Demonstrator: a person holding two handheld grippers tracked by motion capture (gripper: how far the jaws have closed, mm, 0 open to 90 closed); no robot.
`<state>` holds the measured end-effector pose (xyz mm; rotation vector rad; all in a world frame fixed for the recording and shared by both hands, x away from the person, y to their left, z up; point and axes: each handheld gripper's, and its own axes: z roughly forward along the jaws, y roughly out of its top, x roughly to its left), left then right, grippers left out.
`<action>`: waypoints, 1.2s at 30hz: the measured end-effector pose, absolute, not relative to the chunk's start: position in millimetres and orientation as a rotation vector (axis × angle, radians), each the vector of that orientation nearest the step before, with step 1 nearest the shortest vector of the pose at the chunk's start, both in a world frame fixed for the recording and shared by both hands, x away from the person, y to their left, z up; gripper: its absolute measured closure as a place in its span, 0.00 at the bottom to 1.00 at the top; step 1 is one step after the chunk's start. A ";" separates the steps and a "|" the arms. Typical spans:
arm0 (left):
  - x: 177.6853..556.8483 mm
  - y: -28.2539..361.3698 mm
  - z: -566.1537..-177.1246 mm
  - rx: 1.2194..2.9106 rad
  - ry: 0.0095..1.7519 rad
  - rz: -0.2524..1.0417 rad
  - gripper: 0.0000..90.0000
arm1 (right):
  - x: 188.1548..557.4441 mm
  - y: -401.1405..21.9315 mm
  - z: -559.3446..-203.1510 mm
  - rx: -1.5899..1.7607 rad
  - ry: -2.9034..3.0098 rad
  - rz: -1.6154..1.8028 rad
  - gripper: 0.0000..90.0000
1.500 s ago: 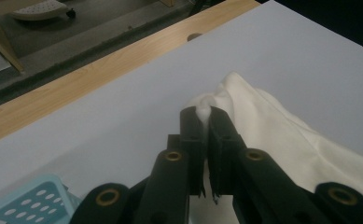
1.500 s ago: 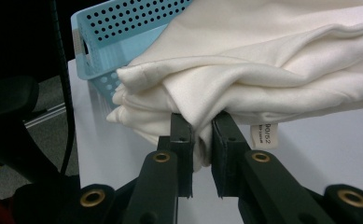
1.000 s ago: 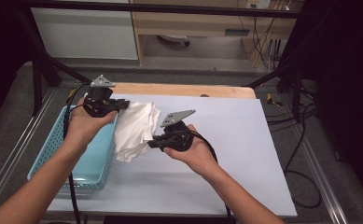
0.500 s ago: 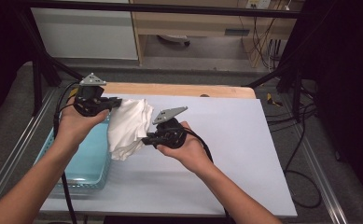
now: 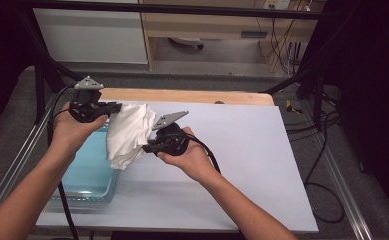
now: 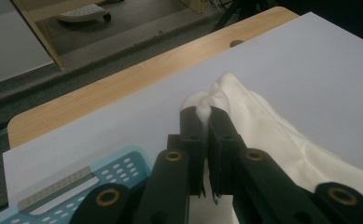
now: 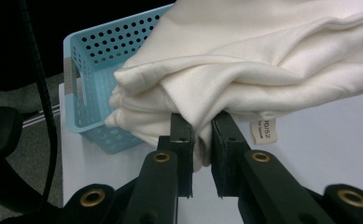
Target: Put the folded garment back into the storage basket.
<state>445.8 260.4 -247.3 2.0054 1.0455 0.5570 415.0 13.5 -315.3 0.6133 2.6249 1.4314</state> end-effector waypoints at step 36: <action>443.3 305.2 -246.8 1.996 1.148 0.586 0.95 | 419.1 61.6 -316.1 0.550 2.626 1.471 0.90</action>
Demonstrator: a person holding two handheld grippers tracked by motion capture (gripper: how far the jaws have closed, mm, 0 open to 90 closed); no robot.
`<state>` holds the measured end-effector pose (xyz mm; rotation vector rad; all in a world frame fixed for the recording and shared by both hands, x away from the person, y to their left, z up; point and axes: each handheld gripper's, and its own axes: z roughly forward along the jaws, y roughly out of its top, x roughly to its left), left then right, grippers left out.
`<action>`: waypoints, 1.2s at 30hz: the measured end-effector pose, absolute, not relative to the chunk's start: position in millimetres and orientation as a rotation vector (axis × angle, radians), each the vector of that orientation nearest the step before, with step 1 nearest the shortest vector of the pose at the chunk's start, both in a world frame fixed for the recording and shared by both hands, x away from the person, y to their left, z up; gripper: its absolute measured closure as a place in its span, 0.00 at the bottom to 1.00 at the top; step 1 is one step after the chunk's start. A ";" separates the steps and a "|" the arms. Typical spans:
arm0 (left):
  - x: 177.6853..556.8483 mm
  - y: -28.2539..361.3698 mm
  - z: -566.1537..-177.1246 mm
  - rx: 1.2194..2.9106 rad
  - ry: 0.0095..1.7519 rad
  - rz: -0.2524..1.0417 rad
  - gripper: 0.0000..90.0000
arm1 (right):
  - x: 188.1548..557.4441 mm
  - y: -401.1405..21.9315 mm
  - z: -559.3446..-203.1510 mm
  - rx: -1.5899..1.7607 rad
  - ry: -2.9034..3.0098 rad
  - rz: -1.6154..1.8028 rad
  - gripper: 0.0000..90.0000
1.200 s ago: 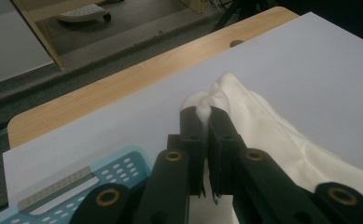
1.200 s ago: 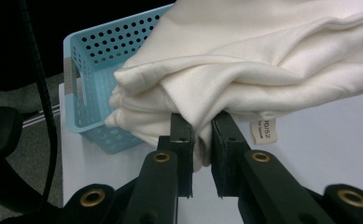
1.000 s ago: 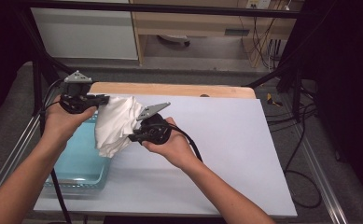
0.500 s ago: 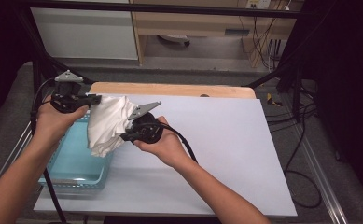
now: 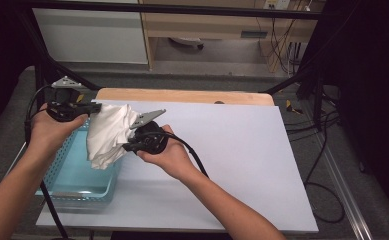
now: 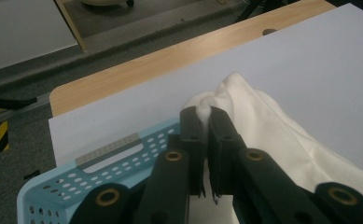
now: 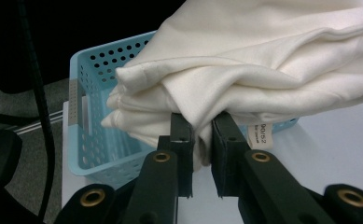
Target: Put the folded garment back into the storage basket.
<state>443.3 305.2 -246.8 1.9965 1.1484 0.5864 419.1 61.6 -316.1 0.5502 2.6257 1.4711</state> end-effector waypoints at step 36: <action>437.9 334.1 -254.1 1.992 1.207 0.565 0.95 | 411.5 95.6 -325.1 0.477 2.665 1.461 0.89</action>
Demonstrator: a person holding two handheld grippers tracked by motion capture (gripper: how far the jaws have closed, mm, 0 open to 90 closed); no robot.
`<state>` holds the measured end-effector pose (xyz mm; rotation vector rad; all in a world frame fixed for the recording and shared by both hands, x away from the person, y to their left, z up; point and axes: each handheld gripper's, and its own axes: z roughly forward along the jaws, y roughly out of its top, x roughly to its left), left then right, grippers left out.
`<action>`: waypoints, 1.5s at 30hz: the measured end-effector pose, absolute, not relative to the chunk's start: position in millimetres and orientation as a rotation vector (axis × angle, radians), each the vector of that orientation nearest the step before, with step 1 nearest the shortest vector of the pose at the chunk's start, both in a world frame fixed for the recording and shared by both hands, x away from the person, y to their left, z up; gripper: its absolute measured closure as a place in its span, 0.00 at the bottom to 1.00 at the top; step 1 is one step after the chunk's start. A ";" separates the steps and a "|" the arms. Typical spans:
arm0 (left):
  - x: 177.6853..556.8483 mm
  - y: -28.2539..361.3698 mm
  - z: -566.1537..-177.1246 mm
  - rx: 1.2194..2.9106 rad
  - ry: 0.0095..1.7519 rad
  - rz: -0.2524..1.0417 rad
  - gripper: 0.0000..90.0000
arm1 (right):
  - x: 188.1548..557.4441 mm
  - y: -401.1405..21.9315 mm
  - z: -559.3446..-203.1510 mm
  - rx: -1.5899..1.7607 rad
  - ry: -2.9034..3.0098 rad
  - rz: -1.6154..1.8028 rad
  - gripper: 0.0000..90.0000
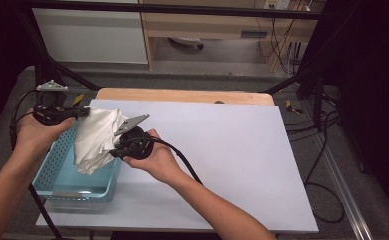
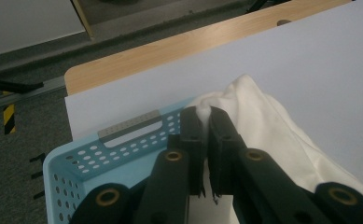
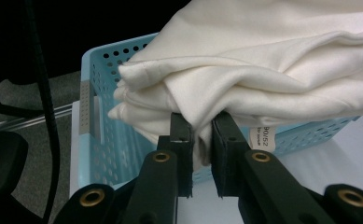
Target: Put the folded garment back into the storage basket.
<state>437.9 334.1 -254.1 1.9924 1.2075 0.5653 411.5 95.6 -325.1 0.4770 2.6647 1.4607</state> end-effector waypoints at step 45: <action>433.7 353.8 -271.7 2.041 1.262 0.569 0.95 | 402.2 120.7 -339.0 0.455 2.702 1.478 0.89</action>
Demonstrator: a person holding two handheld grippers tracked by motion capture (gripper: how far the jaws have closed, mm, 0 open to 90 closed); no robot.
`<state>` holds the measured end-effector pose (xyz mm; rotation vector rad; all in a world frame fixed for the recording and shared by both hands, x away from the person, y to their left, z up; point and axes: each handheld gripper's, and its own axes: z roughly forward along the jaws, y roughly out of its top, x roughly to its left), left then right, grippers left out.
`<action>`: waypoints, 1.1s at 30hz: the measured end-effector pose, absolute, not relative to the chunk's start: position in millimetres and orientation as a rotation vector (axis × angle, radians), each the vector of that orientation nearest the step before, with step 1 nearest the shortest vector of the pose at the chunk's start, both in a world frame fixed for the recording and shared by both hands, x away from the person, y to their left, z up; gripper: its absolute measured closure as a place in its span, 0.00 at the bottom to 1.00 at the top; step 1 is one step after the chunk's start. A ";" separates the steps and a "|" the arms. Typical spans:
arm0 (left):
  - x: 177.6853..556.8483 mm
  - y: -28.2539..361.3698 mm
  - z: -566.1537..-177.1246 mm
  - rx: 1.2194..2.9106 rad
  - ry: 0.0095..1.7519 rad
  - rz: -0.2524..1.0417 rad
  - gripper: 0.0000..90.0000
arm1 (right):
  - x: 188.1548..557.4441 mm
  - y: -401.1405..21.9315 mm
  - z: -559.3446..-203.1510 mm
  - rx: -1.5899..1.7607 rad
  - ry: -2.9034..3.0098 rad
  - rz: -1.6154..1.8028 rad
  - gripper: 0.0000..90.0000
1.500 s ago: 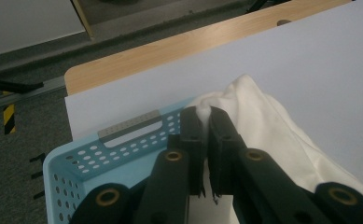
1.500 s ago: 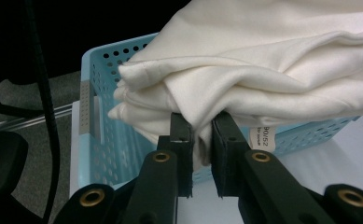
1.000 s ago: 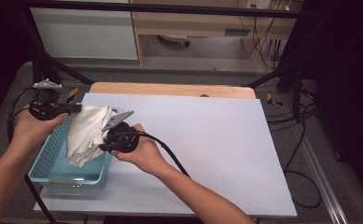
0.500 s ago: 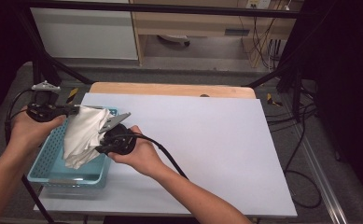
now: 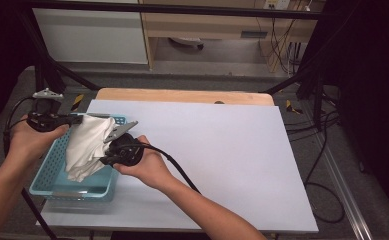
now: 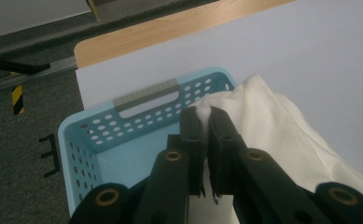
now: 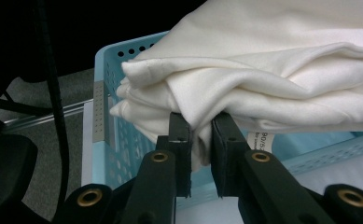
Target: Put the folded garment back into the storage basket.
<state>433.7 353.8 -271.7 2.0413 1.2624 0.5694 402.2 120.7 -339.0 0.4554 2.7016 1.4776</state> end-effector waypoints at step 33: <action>434.4 363.2 -283.8 2.042 1.312 0.579 0.95 | 406.6 137.6 -360.5 0.455 2.730 1.450 0.87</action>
